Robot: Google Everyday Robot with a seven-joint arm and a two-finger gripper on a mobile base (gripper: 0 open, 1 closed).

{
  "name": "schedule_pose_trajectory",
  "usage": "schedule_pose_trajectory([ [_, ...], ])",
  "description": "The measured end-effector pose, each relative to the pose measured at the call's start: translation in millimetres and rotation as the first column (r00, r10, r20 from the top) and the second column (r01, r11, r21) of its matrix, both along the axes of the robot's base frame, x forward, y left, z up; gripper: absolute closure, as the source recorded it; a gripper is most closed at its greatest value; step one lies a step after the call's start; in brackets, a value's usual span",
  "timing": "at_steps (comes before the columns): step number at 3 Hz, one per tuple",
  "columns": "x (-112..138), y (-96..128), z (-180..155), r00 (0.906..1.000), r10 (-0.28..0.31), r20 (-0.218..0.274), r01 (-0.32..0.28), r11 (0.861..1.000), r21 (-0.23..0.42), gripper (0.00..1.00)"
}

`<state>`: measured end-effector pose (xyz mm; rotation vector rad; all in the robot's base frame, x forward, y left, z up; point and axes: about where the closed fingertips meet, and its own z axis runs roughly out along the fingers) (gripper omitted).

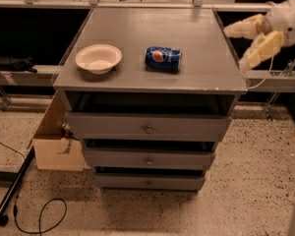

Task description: Open middle drawer

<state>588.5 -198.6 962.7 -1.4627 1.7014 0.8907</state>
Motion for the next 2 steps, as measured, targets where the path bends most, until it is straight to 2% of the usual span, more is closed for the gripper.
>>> schedule_pose_trajectory([
  [1,51,34,26,0.9913,-0.019,0.130,0.044,0.981,-0.191,0.00],
  [2,69,72,78,0.9404,0.063,0.334,0.039,0.956,-0.292,0.00],
])
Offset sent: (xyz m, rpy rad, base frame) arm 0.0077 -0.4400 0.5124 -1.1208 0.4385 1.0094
